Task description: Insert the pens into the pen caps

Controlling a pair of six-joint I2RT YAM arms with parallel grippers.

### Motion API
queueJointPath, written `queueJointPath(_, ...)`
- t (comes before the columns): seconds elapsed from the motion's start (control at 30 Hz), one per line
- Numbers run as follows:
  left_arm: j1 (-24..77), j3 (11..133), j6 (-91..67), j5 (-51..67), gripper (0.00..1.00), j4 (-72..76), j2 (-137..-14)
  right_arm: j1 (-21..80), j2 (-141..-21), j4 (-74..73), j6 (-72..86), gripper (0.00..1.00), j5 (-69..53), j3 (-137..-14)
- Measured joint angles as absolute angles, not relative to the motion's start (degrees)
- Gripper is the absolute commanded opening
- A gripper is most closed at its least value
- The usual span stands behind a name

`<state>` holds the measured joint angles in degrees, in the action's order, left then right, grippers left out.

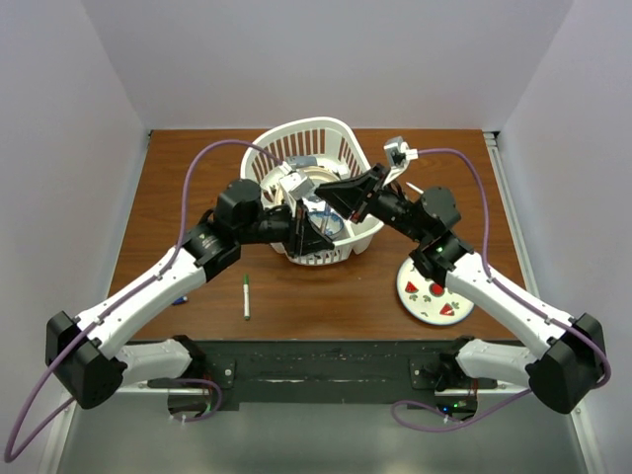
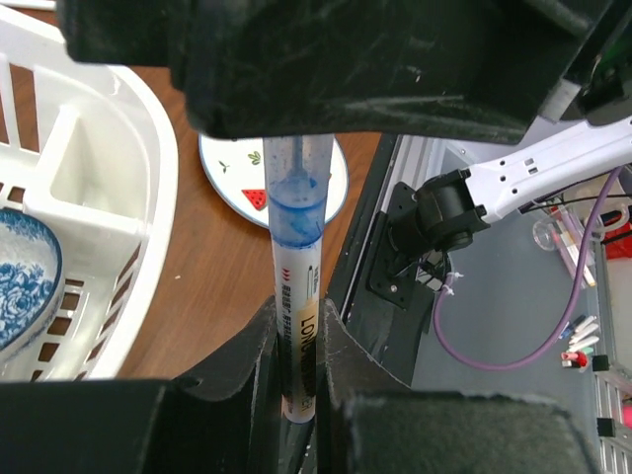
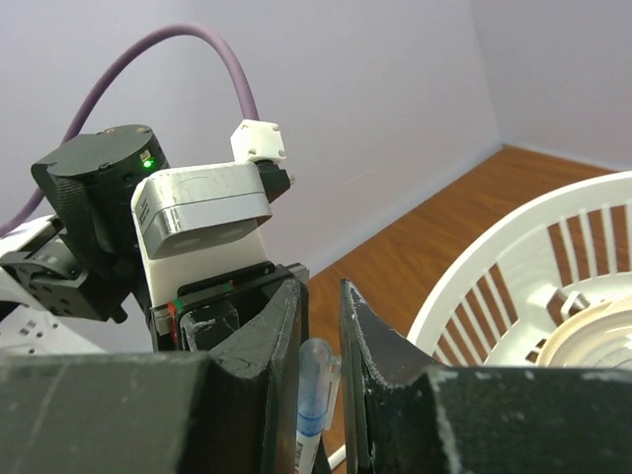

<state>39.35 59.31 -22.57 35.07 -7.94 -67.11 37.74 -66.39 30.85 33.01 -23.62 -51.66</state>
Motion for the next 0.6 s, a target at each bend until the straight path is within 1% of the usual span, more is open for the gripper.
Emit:
queueJointPath(0.13, 38.2, 63.7, -21.5, 37.7, 0.00, -11.0, -70.8, 37.7, -65.9, 35.3, 33.4, 0.00, -19.9, -49.4)
queueJointPath(0.6, 36.7, 65.9, -20.1, 42.3, 0.00, -16.1, -72.6, 39.5, -64.5, 42.2, 35.7, 0.00, -14.7, -43.5)
